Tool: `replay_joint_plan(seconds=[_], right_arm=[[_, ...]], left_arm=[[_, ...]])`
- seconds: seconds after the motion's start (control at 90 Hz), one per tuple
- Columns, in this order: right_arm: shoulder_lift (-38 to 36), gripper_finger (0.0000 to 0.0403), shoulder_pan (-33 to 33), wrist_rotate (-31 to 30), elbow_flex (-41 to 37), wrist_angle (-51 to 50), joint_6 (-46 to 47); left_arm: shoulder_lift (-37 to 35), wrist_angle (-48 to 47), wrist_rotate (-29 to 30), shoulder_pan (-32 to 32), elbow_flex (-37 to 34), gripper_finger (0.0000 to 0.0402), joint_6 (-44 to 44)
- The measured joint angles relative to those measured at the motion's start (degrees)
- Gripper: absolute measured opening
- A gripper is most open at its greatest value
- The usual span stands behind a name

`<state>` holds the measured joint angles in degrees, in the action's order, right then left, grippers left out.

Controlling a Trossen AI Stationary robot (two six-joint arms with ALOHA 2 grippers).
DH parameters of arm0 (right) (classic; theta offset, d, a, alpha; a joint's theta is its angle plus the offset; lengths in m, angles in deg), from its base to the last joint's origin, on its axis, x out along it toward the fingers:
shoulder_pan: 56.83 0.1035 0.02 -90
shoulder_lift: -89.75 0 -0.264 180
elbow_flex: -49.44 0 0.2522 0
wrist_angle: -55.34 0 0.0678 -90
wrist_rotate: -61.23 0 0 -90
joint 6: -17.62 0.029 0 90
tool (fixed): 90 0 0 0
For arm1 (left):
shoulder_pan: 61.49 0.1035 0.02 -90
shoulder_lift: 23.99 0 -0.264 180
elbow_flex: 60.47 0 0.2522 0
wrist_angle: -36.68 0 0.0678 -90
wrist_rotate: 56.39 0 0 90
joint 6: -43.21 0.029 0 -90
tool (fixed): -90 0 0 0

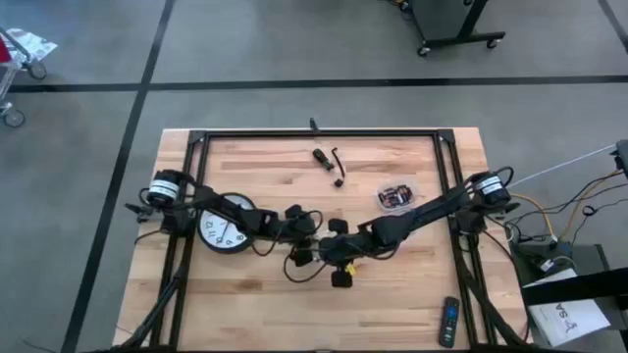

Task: Insert battery
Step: Insert the silver battery into the white flashlight battery holder

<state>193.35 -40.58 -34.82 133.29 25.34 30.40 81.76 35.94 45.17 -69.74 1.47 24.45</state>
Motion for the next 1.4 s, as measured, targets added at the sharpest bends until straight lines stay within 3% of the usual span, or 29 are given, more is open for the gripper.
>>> replay_joint_plan(seconds=[0.411, 0.611, 0.856, 1.022, 1.2, 1.4], right_arm=[[6.2, 0.0018, 0.1, -3.0, -0.2, 6.2, 4.2], [11.1, 0.0088, 1.9, -3.6, -0.2, 13.9, 8.0], [17.2, 0.0188, 4.6, -17.3, -0.1, 26.6, 10.2], [20.8, 0.0223, 5.8, -19.7, -0.2, 30.8, 14.8], [22.5, 0.0224, 7.1, -24.3, 0.1, 30.9, 19.6], [22.4, 0.0182, 8.1, -26.5, 0.1, 27.4, 17.6]], left_arm=[[0.0, -0.1, 0.0, 0.0, 0.0, 0.0098, 0.0], [0.0, -0.7, 0.0, 0.0, 0.0, 0.0098, 0.4], [0.0, -1.5, -0.1, 0.1, 0.1, 0.0098, 2.5], [0.0, -2.0, -0.1, 0.1, 0.1, 0.0098, 3.2], [-0.1, -1.9, -0.1, 0.1, 0.1, 0.0098, 3.2], [-0.1, -1.6, -0.1, 0.1, 0.1, 0.0098, 3.2]])
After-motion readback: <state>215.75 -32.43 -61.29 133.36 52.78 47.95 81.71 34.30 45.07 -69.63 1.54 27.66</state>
